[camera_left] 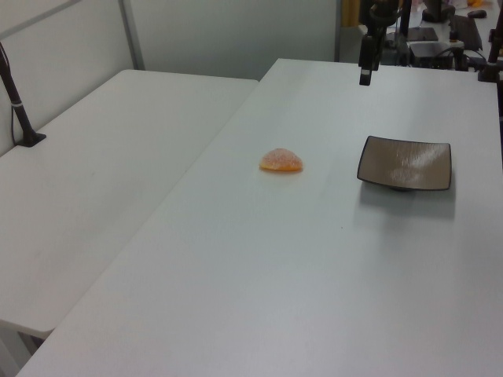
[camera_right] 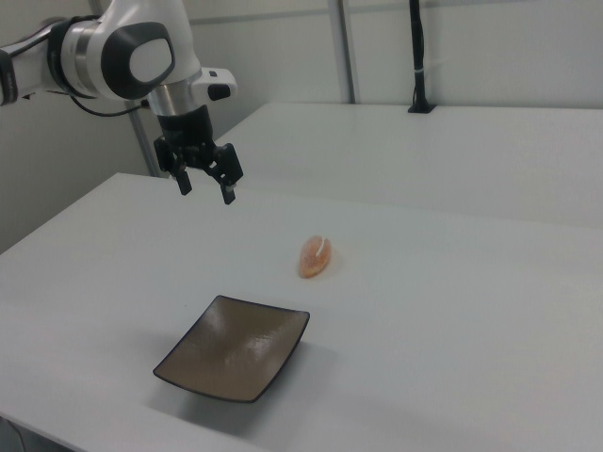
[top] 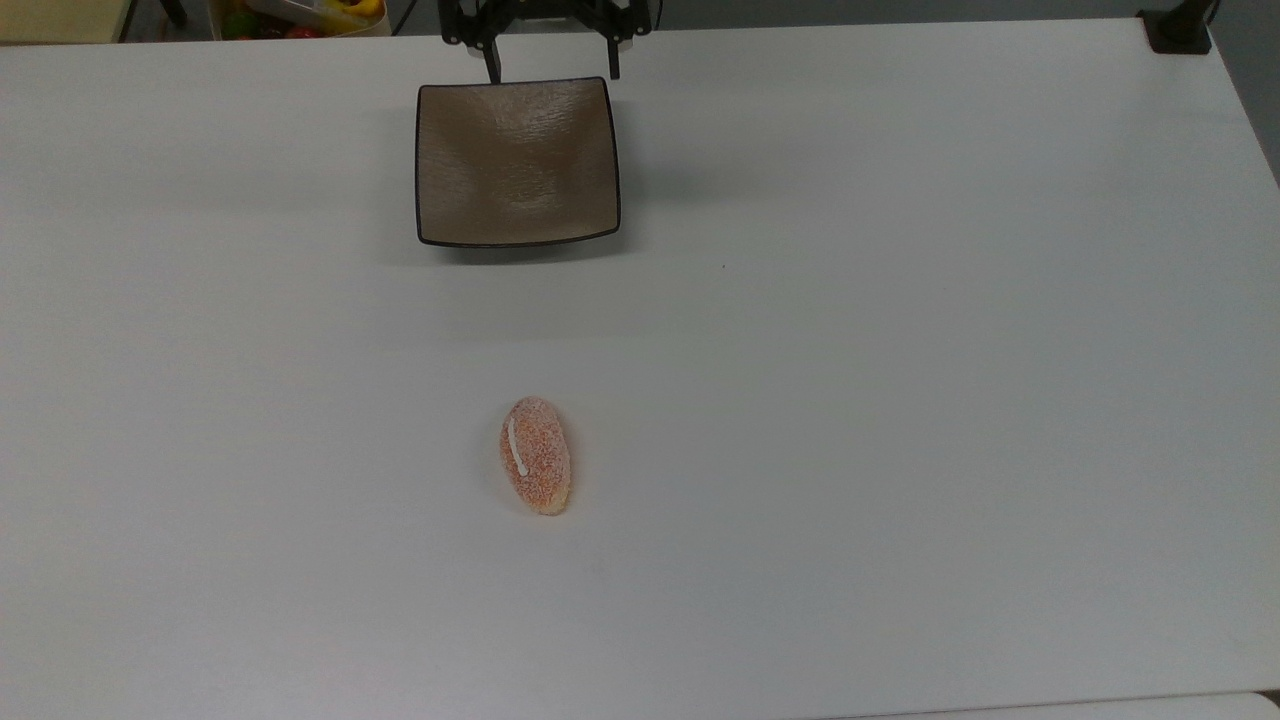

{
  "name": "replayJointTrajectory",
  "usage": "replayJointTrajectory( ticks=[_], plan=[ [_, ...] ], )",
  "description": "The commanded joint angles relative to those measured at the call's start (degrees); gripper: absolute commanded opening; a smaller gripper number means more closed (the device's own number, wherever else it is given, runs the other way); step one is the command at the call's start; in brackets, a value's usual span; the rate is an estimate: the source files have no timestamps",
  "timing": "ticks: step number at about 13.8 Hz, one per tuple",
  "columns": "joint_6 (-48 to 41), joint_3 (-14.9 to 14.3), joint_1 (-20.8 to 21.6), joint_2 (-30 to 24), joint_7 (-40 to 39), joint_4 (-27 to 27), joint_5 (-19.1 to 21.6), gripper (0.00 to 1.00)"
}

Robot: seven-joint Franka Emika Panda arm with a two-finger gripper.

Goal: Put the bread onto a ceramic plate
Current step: 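Move the open gripper over the orange bread roll and lower it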

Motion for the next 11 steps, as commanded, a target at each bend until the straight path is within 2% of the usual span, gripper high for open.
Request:
replayJointTrajectory(
  ticks=[1,9,11],
  plan=[
    [2.10,-0.66,1.28,1.20,-1.61,0.06,1.26,1.00],
    [4.30,-1.27,1.36,2.96,-1.78,0.32,1.08,1.00],
    [6.39,-1.54,1.37,4.80,-1.61,1.11,1.00,1.00]
  ],
)
